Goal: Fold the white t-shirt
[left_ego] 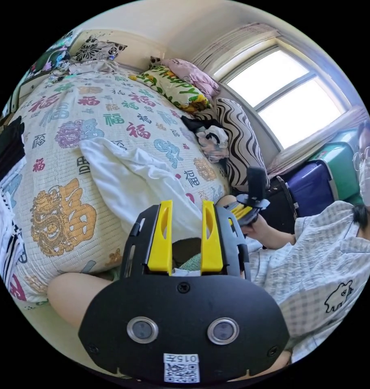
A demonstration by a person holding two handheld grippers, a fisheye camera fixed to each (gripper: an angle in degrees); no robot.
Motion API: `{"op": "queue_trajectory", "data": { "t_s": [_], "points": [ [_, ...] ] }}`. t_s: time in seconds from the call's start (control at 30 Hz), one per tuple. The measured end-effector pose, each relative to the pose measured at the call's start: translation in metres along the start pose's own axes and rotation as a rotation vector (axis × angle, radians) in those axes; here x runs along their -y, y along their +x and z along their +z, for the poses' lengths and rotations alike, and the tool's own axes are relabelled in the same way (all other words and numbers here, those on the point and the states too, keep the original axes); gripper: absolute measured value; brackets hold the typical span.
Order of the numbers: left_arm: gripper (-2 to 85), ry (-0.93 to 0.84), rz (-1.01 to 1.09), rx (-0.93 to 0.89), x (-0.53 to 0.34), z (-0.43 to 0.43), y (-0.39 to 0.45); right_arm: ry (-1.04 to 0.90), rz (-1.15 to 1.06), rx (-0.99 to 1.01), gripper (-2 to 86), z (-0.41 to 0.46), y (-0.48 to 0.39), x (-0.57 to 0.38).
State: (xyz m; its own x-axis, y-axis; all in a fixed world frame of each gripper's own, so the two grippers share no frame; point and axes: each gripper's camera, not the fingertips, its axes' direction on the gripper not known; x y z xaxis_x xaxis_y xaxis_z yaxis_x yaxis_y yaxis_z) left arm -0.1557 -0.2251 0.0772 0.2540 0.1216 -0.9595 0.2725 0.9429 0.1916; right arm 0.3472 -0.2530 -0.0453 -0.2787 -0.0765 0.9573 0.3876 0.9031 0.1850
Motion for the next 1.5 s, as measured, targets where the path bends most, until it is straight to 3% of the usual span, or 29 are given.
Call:
{"op": "queue_trajectory", "data": {
  "t_s": [0.23, 0.37, 0.47, 0.57, 0.7, 1.03, 1.13, 1.3, 1.4, 1.5],
  "points": [
    [9.9, -0.039, -0.070, 0.028, -0.019, -0.007, -0.011, -0.128, -0.085, 0.059, 8.9, 0.014, -0.001, -0.020],
    [11.0, -0.137, -0.061, 0.059, -0.021, 0.027, -0.003, -0.129, -0.088, 0.015, 7.2, 0.005, 0.004, -0.032],
    [10.6, -0.201, -0.067, -0.009, -0.007, 0.057, -0.004, -0.119, -0.094, 0.140, 3.3, 0.008, 0.008, -0.032],
    [3.6, -0.372, -0.034, 0.007, 0.000, 0.088, -0.007, -0.135, -0.120, 0.153, 0.7, 0.019, 0.002, -0.029],
    [-0.5, -0.287, -0.091, -0.040, -0.004, 0.068, -0.027, -0.132, -0.110, 0.089, -0.3, 0.020, 0.004, -0.033],
    [-0.9, -0.096, -0.135, 0.098, -0.010, -0.004, -0.048, 0.047, 0.078, 0.103, -0.5, -0.008, 0.049, -0.033],
    [-0.9, 0.020, -0.168, 0.098, -0.018, -0.036, -0.056, 0.116, 0.087, 0.099, -0.5, -0.018, 0.050, -0.026],
    [-0.7, 0.354, -0.389, 0.341, -0.068, -0.160, -0.101, 0.138, 0.136, 0.016, -0.5, -0.024, 0.058, -0.019],
    [-0.1, 0.313, -0.486, 0.464, -0.087, -0.187, -0.130, 0.119, 0.159, -0.003, -0.4, -0.016, 0.067, -0.006],
    [2.6, 0.260, -0.474, 0.421, -0.091, -0.190, -0.139, 0.091, 0.148, -0.083, -0.1, -0.004, 0.070, 0.024]
  ]
}}
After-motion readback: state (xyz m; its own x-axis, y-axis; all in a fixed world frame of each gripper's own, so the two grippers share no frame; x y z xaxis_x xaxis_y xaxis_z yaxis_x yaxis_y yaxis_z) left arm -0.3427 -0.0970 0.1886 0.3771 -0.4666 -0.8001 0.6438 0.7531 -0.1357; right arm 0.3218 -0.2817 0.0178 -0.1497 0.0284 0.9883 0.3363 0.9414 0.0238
